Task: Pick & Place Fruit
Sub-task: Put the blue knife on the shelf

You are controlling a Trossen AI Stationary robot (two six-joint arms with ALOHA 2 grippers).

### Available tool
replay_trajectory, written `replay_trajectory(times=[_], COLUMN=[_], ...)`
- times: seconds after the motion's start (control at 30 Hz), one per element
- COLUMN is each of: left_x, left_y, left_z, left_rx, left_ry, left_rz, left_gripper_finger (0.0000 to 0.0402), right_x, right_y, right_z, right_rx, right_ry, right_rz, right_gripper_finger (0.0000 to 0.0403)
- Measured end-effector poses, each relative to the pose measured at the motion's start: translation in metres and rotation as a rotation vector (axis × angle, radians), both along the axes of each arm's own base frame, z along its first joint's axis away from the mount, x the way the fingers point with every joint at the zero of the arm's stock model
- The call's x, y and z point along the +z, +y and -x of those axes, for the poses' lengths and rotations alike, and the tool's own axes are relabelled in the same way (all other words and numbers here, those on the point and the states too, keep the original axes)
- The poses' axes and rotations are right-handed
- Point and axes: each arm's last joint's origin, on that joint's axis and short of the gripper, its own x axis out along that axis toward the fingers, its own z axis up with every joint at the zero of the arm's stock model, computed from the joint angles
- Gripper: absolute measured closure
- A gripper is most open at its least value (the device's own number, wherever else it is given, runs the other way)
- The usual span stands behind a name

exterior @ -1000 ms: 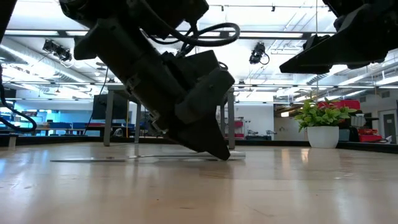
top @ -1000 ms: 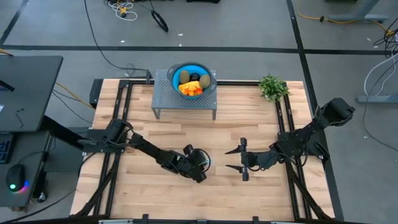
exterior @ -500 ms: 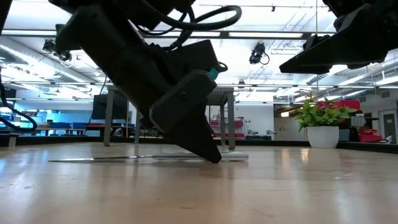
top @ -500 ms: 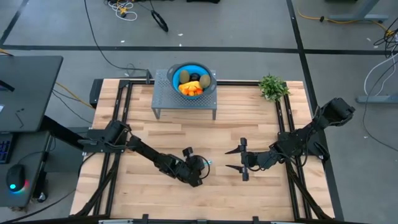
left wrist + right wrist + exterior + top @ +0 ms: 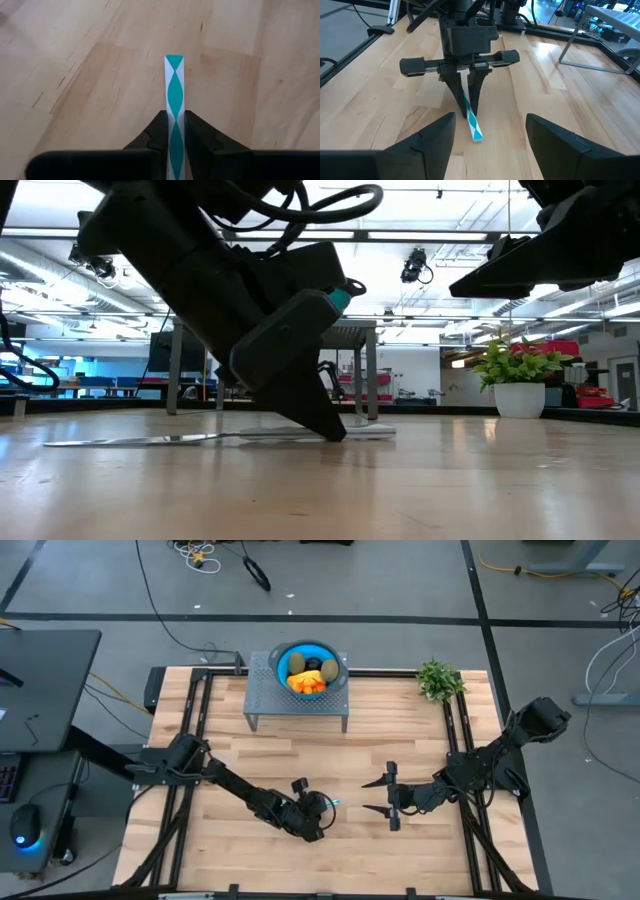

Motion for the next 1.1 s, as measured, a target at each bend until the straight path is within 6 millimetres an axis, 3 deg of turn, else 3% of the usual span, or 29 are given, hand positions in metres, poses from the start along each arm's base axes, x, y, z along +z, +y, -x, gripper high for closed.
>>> replay_trajectory(times=[0.23, 0.4, 0.67, 1.1], left_x=[0.005, 0.022, 0.047, 0.050], left_y=[0.001, 0.000, -0.001, -0.021], left_z=[0.001, 0.008, 0.019, 0.031], left_rx=[-0.009, -0.093, -0.201, -0.619], left_ry=[-0.001, 0.029, 0.081, 0.199], left_rz=[-0.004, -0.049, -0.126, -0.209], left_gripper_finger=[0.0331, 0.0356, 0.0356, 0.0353], right_x=[0.000, 0.000, 0.000, 0.000], right_y=[0.000, 0.000, 0.000, 0.000], right_z=[0.000, 0.000, 0.000, 0.000], right_rx=[0.000, 0.000, 0.000, -0.005], right_ry=[0.000, 0.000, 0.000, -0.001], right_rz=[0.000, 0.000, 0.000, 0.002], right_gripper_finger=[0.0149, 0.0149, 0.0149, 0.0149])
